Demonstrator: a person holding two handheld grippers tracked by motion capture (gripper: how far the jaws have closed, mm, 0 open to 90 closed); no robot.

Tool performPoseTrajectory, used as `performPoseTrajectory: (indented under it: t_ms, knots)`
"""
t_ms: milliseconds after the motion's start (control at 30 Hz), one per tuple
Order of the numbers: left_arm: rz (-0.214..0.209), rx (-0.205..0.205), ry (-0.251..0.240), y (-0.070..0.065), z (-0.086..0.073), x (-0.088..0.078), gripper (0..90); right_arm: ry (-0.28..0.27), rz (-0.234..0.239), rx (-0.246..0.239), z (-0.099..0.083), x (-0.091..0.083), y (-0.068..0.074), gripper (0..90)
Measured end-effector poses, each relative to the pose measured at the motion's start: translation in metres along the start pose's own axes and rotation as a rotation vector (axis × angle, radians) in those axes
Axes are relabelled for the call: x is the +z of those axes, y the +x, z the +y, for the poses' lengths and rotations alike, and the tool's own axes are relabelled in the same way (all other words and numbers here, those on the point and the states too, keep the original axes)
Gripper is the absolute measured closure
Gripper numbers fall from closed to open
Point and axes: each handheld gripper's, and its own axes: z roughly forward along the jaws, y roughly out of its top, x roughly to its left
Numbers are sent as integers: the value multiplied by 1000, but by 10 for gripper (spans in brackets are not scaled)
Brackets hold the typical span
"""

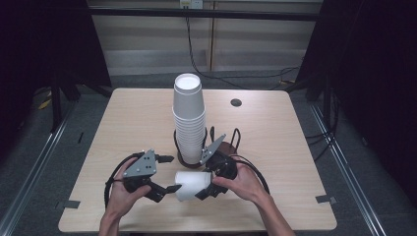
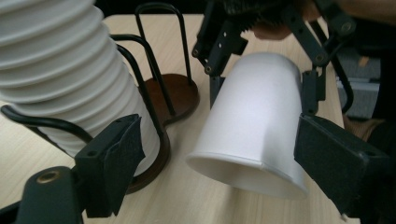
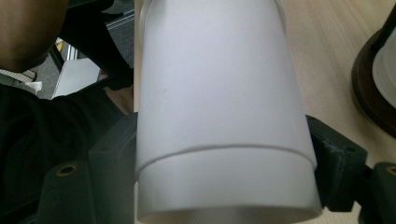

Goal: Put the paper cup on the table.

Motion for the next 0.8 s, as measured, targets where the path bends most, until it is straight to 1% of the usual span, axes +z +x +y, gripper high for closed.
performPoseTrajectory:
  t_ms: [33,167,200,233,333,433,500,567,600,667,700,800]
  knots:
    - [0,-18,-19,0,-2,-2,157,2,-4,5,-1,-1,0,219]
    - [7,-56,-55,1,-9,-8,157,-23,-15,19,-4,-4,-2,218]
    - [8,-61,-62,1,-11,-9,157,-26,-20,16,-4,-6,-2,219]
    - [14,-70,-69,1,-12,-10,157,-37,-24,24,-4,-6,-2,218]
    - [27,-82,-94,-2,-17,-11,157,-68,-25,31,-6,-8,-2,218]
    - [25,-100,-117,-4,-21,-12,157,-93,-29,36,-9,-7,-2,218]
    - [18,-104,-120,-5,-24,-11,157,-115,-28,41,-12,-5,-2,218]
    - [21,-116,-123,-6,-26,-10,157,-129,-31,45,-15,-3,-3,218]
    - [16,-119,-127,-6,-27,-9,157,-144,-32,48,-17,-2,-3,219]
    - [19,-129,-131,-7,-29,-8,157,-171,-33,45,-19,-3,-3,218]
    - [21,-132,-136,-7,-30,-8,157,-188,-33,51,-20,-3,-2,219]
    - [-7,-146,-143,-9,-36,-7,158,-215,-47,51,-24,-4,-2,218]
